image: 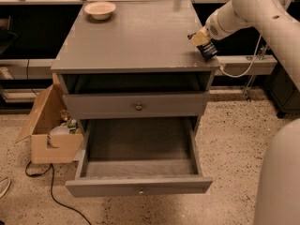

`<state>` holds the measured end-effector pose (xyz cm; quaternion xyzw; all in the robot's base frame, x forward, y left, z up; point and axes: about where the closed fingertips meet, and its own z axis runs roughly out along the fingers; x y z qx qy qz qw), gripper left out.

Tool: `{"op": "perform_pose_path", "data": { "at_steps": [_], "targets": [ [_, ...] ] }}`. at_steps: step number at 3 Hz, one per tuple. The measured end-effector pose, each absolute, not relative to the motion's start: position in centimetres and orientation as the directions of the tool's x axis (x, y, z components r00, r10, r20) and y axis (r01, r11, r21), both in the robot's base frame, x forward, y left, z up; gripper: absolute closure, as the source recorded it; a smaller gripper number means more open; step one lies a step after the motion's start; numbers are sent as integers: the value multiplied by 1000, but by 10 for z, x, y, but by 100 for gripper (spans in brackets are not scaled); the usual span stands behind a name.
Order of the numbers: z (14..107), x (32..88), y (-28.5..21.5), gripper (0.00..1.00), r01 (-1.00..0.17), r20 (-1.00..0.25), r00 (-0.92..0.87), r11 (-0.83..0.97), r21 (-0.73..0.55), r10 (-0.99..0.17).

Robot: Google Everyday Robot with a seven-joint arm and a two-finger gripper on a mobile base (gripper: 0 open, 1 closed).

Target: Pick rxbar blueberry from middle drawer and place on counter

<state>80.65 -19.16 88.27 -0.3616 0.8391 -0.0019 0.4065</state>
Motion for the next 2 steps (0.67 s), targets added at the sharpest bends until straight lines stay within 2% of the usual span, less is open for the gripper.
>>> {"op": "perform_pose_path", "data": {
  "at_steps": [1, 2],
  "targets": [
    [881, 813, -183, 15, -609, -689, -406, 740, -286, -601],
    [886, 817, -163, 0, -637, -702, -370, 716, -285, -609]
  ]
}}
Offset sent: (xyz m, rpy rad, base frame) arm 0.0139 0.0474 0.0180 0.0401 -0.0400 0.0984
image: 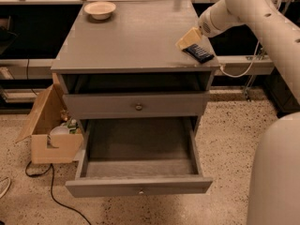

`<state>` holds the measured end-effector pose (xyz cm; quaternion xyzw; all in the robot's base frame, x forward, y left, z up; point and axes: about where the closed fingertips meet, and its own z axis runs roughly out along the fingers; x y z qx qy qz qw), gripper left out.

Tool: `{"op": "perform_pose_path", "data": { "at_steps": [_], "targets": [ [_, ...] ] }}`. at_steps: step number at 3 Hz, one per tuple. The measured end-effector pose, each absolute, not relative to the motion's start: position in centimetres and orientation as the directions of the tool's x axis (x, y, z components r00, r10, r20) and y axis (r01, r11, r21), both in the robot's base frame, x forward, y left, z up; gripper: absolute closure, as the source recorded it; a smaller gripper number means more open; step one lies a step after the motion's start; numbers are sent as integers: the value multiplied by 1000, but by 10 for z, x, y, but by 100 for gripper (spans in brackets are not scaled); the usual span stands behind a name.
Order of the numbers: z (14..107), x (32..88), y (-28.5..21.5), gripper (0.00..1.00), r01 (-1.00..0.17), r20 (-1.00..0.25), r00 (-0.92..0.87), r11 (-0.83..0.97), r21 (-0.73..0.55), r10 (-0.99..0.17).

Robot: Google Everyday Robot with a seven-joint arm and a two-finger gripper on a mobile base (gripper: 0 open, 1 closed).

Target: Pick rxbar blueberry from middle drawer and place on counter

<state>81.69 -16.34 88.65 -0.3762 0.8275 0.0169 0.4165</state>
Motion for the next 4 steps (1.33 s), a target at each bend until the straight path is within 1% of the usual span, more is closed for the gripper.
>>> {"op": "perform_pose_path", "data": {
  "at_steps": [1, 2, 3, 4],
  "targets": [
    [898, 813, -151, 0, -663, -721, -319, 689, -294, -615],
    [926, 782, -163, 0, -682, -770, -237, 666, -302, -593],
    [949, 742, -201, 0, -652, -804, -194, 687, -322, -561],
    [974, 705, -246, 0, -603, -817, -160, 710, -364, -554]
  ]
}}
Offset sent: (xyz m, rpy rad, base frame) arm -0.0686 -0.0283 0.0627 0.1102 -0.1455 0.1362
